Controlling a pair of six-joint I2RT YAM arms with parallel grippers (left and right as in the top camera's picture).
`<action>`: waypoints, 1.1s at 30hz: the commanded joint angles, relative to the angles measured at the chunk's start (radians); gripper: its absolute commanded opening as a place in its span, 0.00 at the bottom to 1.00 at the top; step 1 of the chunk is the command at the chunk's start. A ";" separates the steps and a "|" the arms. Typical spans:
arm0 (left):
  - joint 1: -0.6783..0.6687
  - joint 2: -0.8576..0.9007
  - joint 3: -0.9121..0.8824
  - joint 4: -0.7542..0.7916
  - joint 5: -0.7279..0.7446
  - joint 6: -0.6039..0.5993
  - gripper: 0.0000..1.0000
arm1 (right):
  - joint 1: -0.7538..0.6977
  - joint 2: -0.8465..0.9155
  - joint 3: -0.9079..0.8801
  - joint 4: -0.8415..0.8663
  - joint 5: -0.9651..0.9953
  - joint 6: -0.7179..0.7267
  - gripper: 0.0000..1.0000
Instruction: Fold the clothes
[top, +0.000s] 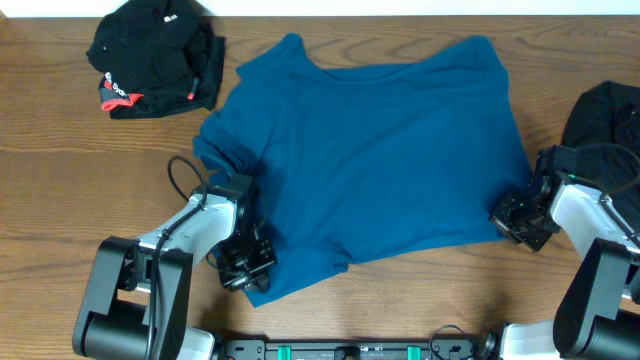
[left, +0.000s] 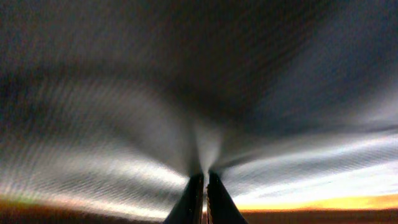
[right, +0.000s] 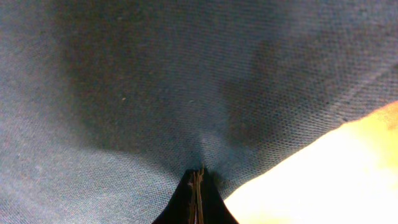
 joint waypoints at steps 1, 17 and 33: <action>-0.003 0.016 -0.011 -0.048 -0.090 -0.042 0.06 | -0.037 0.004 -0.014 -0.020 0.071 0.070 0.01; -0.002 -0.197 0.198 -0.288 -0.543 -0.232 0.06 | -0.086 -0.152 0.145 -0.198 0.265 0.163 0.01; -0.003 -0.193 0.273 0.316 -0.269 0.106 0.06 | 0.049 -0.309 0.213 0.098 -0.251 -0.101 0.05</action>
